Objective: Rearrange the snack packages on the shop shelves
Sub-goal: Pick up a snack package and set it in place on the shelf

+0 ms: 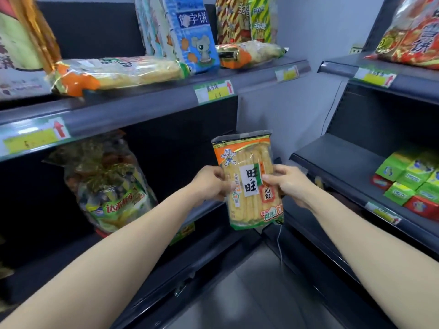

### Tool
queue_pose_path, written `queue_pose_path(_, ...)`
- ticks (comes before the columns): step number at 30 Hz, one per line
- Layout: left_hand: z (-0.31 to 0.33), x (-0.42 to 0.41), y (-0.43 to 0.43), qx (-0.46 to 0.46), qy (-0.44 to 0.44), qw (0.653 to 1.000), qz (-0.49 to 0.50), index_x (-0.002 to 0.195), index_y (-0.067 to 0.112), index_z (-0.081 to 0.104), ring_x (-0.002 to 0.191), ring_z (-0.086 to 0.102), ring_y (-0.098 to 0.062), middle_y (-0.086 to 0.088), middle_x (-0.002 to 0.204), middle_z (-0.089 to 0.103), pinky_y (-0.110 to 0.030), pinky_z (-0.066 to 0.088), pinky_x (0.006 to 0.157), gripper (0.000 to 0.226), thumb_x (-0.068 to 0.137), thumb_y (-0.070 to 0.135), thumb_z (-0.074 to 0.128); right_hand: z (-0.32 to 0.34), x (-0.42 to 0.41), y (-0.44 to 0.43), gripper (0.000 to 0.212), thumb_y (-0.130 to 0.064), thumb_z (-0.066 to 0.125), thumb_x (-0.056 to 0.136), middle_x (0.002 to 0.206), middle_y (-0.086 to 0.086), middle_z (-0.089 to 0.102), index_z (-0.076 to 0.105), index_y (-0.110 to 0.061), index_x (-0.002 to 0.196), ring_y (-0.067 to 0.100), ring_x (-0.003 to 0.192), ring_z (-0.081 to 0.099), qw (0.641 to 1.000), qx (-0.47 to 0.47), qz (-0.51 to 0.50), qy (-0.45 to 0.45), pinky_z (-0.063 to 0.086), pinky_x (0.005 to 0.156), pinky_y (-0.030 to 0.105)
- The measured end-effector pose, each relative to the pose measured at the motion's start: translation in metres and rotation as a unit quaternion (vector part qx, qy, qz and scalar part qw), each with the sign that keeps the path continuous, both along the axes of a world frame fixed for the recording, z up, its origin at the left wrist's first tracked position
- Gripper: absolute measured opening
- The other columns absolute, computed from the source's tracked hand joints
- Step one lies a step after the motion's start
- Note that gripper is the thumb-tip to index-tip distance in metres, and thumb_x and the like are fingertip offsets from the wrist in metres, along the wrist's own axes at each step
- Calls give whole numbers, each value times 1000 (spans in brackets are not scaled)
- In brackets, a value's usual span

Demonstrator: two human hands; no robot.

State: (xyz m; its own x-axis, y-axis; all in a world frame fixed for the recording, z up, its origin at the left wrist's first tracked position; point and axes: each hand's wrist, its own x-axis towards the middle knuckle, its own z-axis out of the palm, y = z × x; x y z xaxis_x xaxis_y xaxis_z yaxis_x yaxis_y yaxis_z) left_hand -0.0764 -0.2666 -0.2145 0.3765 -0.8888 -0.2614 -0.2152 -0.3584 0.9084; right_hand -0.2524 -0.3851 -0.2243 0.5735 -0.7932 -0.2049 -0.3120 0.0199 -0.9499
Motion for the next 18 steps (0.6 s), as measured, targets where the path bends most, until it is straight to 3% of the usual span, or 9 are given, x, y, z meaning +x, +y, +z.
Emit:
queue_pose_path(4, -6, 15, -21, -16, 16, 999, 41, 87, 5, 60, 74, 68, -14, -3, 85, 69, -22, 56, 54, 10, 82, 4, 68, -5, 24, -21, 13, -10, 64, 87, 87, -2, 71, 62, -19, 97, 5, 65, 69, 1000, -5, -1, -21, 50, 48, 15)
queue_pose_path(11, -9, 42, -53, -49, 27, 987, 152, 75, 10, 55, 68, 65, -14, -3, 75, 64, -20, 54, 48, 17, 83, -2, 65, -10, 70, -68, 15, -6, 63, 87, 90, 0, 71, 62, -16, 99, 10, 74, 69, 998, 0, 51, -23, 55, 62, 21)
queue_pose_path(15, -17, 43, -78, -47, 31, 974, 218, 72, 9, 54, 67, 63, -14, -3, 74, 63, -22, 55, 49, 19, 84, -4, 63, -21, 82, -100, 34, -6, 66, 85, 116, 6, 66, 58, -10, 118, 24, 100, 66, 990, 15, 129, 46, 52, 92, 40)
queue_pose_path(18, -23, 41, -102, -60, 25, 963, 261, 75, 9, 55, 71, 60, -18, -4, 75, 60, -26, 54, 60, 17, 84, 0, 65, -27, 85, -129, 49, -3, 68, 82, 117, 5, 65, 52, -10, 128, 22, 104, 65, 978, 30, 190, 82, 49, 97, 40)
